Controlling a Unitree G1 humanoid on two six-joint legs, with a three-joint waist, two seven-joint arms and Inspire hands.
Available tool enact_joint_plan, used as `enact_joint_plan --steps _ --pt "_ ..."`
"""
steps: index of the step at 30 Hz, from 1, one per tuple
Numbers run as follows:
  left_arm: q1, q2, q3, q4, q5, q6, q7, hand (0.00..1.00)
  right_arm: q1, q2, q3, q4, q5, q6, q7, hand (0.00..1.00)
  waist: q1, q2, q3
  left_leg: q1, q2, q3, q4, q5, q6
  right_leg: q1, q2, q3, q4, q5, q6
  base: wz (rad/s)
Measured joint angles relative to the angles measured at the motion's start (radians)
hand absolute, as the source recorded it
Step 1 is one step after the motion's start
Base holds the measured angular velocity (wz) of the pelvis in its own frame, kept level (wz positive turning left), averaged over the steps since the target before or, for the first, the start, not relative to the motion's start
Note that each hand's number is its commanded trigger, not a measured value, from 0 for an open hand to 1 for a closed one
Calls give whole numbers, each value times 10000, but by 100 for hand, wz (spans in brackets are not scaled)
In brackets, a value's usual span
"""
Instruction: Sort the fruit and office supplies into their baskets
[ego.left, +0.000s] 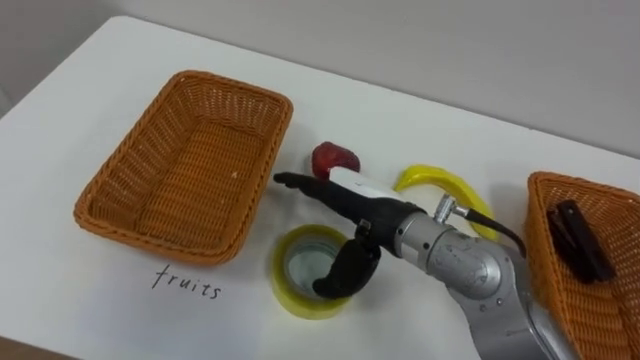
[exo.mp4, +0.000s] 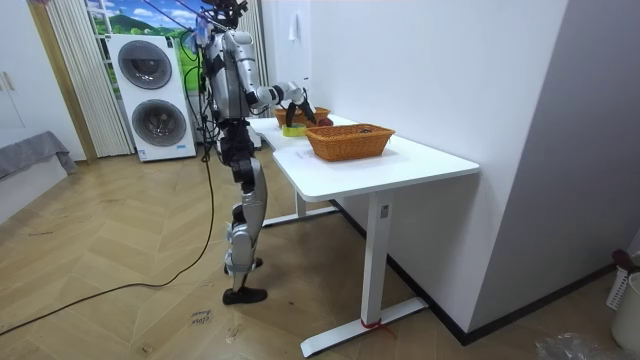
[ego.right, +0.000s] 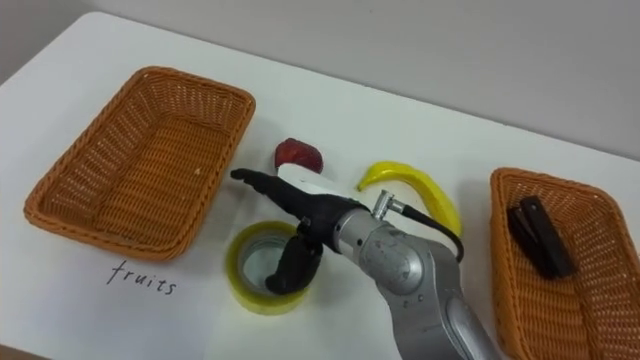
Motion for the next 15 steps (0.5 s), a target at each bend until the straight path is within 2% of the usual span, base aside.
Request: enact_joint_plan --steps 6,7,8,9,15 --pt "-14 36 -6 -13 -27 7 -6 0 -54 3 170 12 -344 74 206 0 183 -48 -29 47 1 13 -13 1 1 11 -2 5 -1 0 0 0" --pt "-17 47 -6 -13 -27 10 -6 0 -92 1 258 12 -344 123 215 63 182 -52 -27 52 1 0 -12 2 1 10 -2 5 -5 0 0 0" --pt "-19 54 -5 -13 -27 10 -5 0 -101 -1 336 13 -346 133 218 93 182 -52 -27 53 1 -2 -13 4 2 12 -2 6 -5 0 0 0" --pt "-18 56 -5 -13 -27 10 -5 0 -100 -1 366 13 -344 133 224 100 182 -52 -27 53 1 -2 -13 5 2 13 -2 5 -5 -1 -1 0" --pt "-16 58 5 -12 -21 10 -12 0 -100 -12 433 127 -353 147 457 100 184 -64 -15 53 1 29 -9 13 2 19 -6 23 -6 0 0 0"
